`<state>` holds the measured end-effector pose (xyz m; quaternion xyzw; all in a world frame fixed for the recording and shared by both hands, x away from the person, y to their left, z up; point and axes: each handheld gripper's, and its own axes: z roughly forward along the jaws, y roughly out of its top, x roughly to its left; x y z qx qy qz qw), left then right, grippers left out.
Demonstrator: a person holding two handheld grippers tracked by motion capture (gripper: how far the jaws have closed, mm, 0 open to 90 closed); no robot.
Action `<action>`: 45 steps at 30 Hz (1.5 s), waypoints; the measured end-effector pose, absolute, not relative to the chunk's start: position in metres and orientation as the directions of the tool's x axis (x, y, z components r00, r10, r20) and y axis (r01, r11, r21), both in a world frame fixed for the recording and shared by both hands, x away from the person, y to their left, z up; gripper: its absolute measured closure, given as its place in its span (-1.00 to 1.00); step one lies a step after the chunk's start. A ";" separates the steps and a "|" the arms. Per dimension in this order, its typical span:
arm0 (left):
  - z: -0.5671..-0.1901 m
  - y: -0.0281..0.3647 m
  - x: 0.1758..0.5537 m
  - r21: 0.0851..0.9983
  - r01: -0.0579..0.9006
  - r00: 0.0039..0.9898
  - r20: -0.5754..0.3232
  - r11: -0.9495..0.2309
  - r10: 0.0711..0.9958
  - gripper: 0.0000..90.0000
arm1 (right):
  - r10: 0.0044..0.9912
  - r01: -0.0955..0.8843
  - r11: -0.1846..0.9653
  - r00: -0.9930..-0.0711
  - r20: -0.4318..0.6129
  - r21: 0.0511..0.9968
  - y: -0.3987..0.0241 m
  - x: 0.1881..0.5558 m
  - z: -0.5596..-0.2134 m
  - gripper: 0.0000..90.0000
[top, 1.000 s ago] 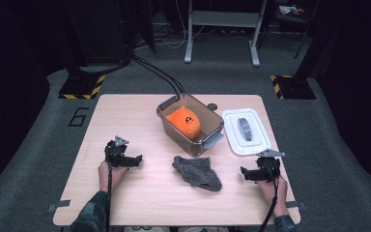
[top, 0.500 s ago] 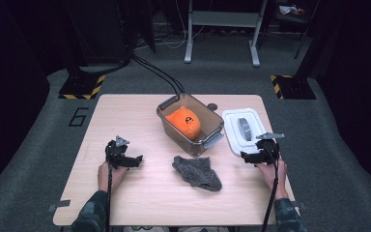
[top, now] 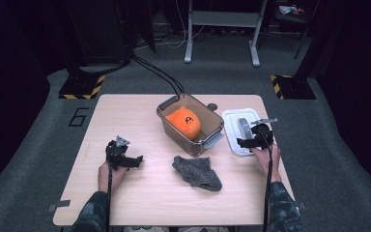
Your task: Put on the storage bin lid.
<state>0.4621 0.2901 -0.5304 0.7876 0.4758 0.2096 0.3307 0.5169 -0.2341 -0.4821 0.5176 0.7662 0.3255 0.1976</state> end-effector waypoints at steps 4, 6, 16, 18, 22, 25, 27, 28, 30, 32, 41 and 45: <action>-0.530 0.290 0.462 0.720 0.611 0.460 0.016 -0.329 0.888 -1.00 | 0.926 0.681 0.239 -0.375 0.049 0.692 -0.234 0.529 -0.483 -0.80; -0.530 0.290 0.462 0.720 0.611 0.459 0.015 -0.328 0.888 -1.00 | 0.926 0.664 0.245 -0.377 0.032 0.706 -0.233 0.533 -0.483 -0.67; -0.530 0.290 0.462 0.721 0.611 0.459 0.016 -0.328 0.888 -1.00 | 0.950 0.677 0.225 -0.311 -0.005 0.701 -0.229 0.551 -0.488 -0.13; -0.530 0.290 0.462 0.721 0.611 0.459 0.016 -0.328 0.888 -1.00 | 0.952 0.670 0.228 -0.304 -0.018 0.707 -0.227 0.554 -0.491 0.04; -0.530 0.290 0.462 0.720 0.611 0.460 0.016 -0.329 0.888 -1.00 | 0.957 0.692 0.190 -0.288 0.026 0.696 -0.229 0.561 -0.489 0.33; -0.530 0.290 0.462 0.720 0.611 0.459 0.016 -0.329 0.888 -1.00 | 0.960 0.689 0.191 -0.281 0.014 0.699 -0.228 0.562 -0.490 0.44; -0.530 0.290 0.462 0.720 0.611 0.458 0.016 -0.328 0.889 -1.00 | 0.961 0.683 0.187 -0.276 0.012 0.706 -0.228 0.562 -0.490 0.47; -0.530 0.290 0.462 0.720 0.611 0.460 0.016 -0.329 0.888 -1.00 | 0.961 0.686 0.182 -0.275 0.019 0.704 -0.228 0.562 -0.490 0.48; -0.530 0.290 0.462 0.720 0.611 0.460 0.016 -0.329 0.888 -1.00 | 0.958 0.680 0.192 -0.286 0.016 0.708 -0.227 0.562 -0.489 0.49; -0.530 0.290 0.462 0.721 0.610 0.459 0.016 -0.329 0.888 -1.00 | 0.956 0.676 0.189 -0.291 0.022 0.713 -0.228 0.562 -0.489 0.49; -0.530 0.290 0.462 0.721 0.611 0.458 0.015 -0.327 0.889 -1.00 | 0.950 0.667 0.195 -0.312 0.032 0.720 -0.231 0.557 -0.481 0.49; -0.531 0.290 0.462 0.722 0.612 0.456 0.013 -0.324 0.890 -1.00 | 0.947 0.660 0.192 -0.318 0.039 0.726 -0.233 0.552 -0.474 0.49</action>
